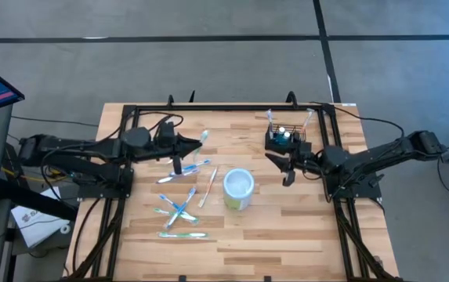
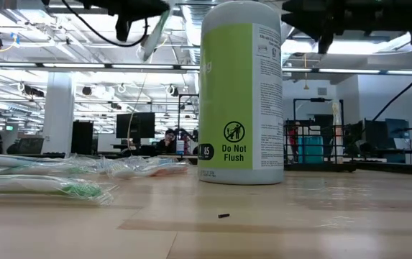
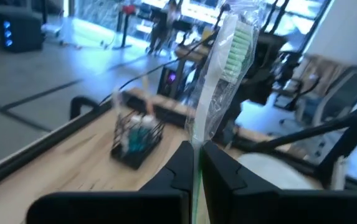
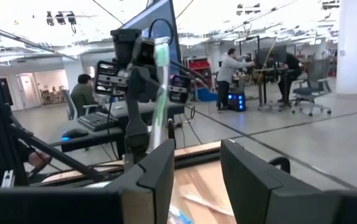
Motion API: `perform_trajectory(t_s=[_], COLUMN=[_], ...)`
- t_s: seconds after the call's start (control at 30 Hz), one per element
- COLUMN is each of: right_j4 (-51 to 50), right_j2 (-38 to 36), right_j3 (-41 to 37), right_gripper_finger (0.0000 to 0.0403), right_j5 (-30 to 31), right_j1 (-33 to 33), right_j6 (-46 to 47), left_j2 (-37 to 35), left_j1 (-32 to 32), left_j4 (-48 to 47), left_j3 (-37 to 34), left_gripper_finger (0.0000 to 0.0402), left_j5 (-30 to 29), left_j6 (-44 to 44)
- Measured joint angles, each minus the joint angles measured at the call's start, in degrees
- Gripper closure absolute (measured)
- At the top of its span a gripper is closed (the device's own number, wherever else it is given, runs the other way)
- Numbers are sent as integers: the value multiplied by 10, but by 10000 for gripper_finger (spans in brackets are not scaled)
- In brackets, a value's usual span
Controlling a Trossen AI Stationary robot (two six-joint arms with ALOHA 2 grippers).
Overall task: Pick & Place toothbrushing station
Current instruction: Put the green toothbrush into the wire organizer
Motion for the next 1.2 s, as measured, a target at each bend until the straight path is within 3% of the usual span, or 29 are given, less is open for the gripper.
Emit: perform_trajectory(t_s=[0.53,1.2], right_j4=[0,-2], right_j2=[1,1], right_j3=[21,41], right_gripper_finger=[280,280], right_j5=[-18,-30], right_j1=[0,0], right_j6=[-6,-16], left_j2=[111,228], left_j1=[-26,-26], left_j4=[217,238], left_j3=[1,107], left_gripper_finger=[396,396], left_j5=[42,91], left_j6=[26,43])
